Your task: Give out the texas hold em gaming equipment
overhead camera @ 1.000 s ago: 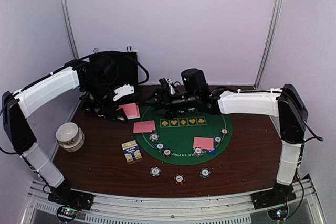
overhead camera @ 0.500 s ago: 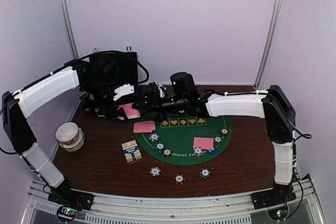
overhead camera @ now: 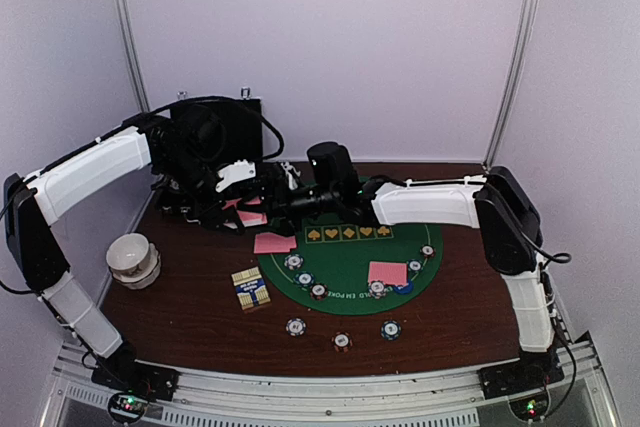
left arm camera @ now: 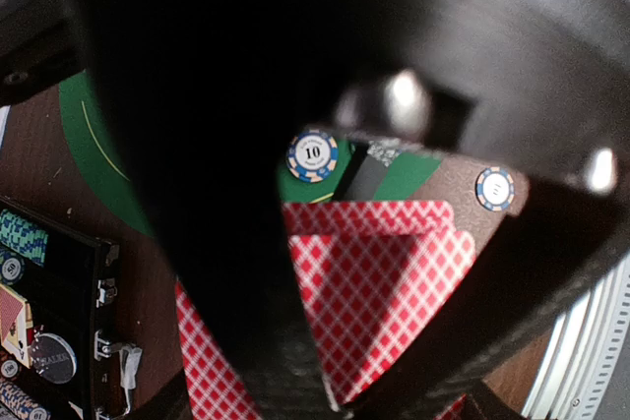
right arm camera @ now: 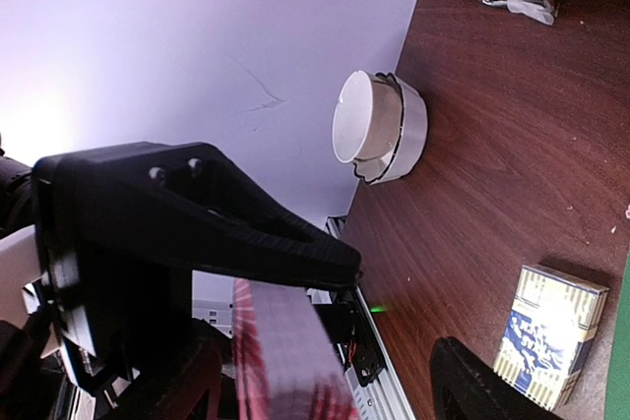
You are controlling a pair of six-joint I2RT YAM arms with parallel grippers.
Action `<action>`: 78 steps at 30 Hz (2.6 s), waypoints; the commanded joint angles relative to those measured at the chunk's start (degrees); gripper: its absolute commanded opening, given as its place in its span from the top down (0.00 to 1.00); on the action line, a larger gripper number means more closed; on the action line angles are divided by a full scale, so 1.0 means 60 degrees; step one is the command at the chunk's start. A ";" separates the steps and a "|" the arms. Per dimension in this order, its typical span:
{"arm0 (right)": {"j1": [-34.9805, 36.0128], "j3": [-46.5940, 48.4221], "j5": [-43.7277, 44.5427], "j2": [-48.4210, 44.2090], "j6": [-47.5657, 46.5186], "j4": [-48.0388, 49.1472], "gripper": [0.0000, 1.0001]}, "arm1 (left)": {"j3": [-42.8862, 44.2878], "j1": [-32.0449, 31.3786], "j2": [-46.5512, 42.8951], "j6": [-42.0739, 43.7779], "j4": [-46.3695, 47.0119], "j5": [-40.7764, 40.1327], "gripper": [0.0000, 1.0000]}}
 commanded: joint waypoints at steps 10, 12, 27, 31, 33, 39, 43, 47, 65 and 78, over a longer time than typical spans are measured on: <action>-0.0378 -0.0601 0.0089 -0.0174 0.0139 -0.0142 0.34 | 0.0148 0.0041 -0.0239 0.0028 0.0165 0.0229 1.00; -0.0444 -0.0728 0.0098 -0.0335 0.0006 -0.0290 0.36 | 0.0134 0.0041 -0.0241 0.0018 0.0159 0.0228 1.00; -0.0597 -0.1038 -0.0150 -0.1532 -0.0374 -0.0497 0.43 | 0.0104 0.0043 -0.0225 0.0029 0.0143 0.0226 1.00; -0.0626 -0.0952 -0.0215 -0.1753 -0.0489 -0.0756 0.46 | 0.0097 0.0041 -0.0210 0.0029 0.0151 0.0232 1.00; -0.0627 -0.0964 -0.0265 -0.1772 -0.0451 -0.0765 0.50 | 0.0116 0.0041 -0.0188 0.0029 0.0149 0.0237 1.00; -0.0627 -0.1080 -0.0451 -0.1720 -0.0089 -0.0409 0.62 | 0.0161 0.0041 -0.0174 0.0029 0.0154 0.0216 1.00; -0.0627 -0.1177 -0.0585 -0.1694 0.0144 -0.0171 0.71 | 0.0149 0.0041 -0.0181 0.0041 0.0153 0.0187 1.00; -0.0676 -0.1278 -0.0721 -0.1710 0.0505 0.0205 0.84 | 0.0134 0.0041 -0.0166 0.0067 0.0146 0.0123 1.00; -0.2007 -0.3726 -0.0918 -0.3323 0.0929 0.1130 1.00 | 0.0075 0.0041 -0.0196 0.0121 0.0156 -0.0047 1.00; -0.3871 -0.7547 -0.0295 -0.5724 -0.1773 -0.1874 1.00 | -0.0046 0.0041 -0.0225 0.0161 0.0150 -0.0081 1.00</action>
